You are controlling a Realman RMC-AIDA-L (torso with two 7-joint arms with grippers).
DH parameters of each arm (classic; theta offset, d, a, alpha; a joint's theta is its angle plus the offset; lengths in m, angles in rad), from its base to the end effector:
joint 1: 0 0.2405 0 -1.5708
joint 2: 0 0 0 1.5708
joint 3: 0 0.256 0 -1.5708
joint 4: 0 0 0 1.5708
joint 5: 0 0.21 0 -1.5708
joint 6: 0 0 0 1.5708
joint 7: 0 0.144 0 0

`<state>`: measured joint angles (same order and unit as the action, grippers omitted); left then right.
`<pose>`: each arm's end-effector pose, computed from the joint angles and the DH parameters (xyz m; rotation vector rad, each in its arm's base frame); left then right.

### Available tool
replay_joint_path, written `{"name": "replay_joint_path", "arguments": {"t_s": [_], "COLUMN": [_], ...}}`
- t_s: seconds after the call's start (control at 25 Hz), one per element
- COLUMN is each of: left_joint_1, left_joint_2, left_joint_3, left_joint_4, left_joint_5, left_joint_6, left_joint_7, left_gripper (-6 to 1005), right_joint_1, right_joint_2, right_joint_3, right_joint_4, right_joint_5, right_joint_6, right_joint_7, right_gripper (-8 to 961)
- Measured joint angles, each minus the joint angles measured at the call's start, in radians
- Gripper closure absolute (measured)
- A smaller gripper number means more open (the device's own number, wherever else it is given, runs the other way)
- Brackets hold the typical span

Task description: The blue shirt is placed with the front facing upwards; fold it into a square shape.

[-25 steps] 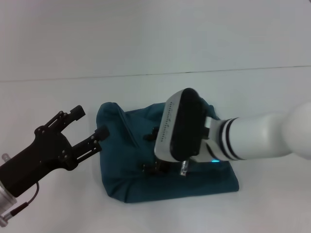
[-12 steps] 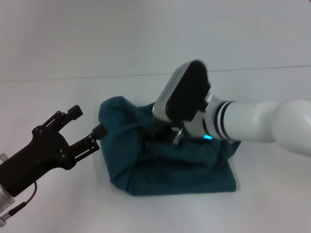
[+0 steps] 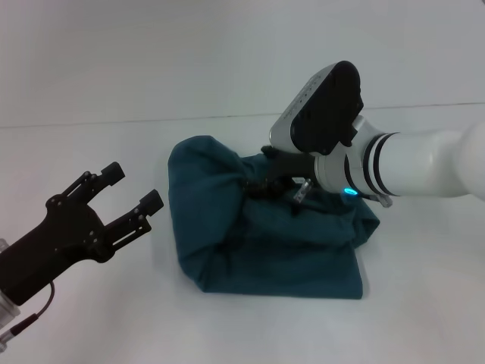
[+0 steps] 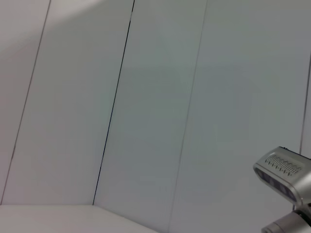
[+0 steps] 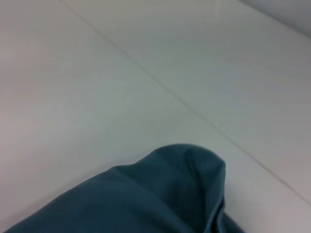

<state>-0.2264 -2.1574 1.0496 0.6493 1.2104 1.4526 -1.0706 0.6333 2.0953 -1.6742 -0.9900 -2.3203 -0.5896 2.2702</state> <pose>-0.2653 0.2874 -0.0075 -2.2229 -0.5326 -1.1613 0.1618 0.4145 -0.0735 -2.4355 0.3924 0.0081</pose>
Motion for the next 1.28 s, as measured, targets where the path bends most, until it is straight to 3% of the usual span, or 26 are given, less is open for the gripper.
{"name": "replay_joint_path", "arguments": {"t_s": [0.32, 0.48, 0.68, 1.28], "left_joint_1": [-0.007, -0.008, -0.008, -0.008], "left_joint_2": [0.003, 0.005, 0.005, 0.005], "left_joint_3": [0.000, 0.000, 0.000, 0.000], "left_joint_4": [0.000, 0.003, 0.004, 0.004], "left_joint_5": [0.000, 0.000, 0.000, 0.000], "left_joint_6": [-0.004, 0.001, 0.002, 0.003], "left_joint_7": [0.000, 0.000, 0.000, -0.001], "left_gripper": [128, 127, 128, 128], "right_joint_1": [0.013, -0.023, -0.014, -0.008], "right_joint_2": [0.000, -0.003, -0.003, 0.000], "right_joint_3": [0.054, 0.133, 0.194, 0.034], "right_joint_4": [-0.033, -0.123, -0.143, -0.118], "right_joint_5": [0.007, 0.018, 0.018, -0.016], "right_joint_6": [-0.195, -0.250, -0.287, -0.278], "right_joint_7": [0.025, 0.024, 0.026, 0.056], "right_gripper": [225, 224, 224, 224]}}
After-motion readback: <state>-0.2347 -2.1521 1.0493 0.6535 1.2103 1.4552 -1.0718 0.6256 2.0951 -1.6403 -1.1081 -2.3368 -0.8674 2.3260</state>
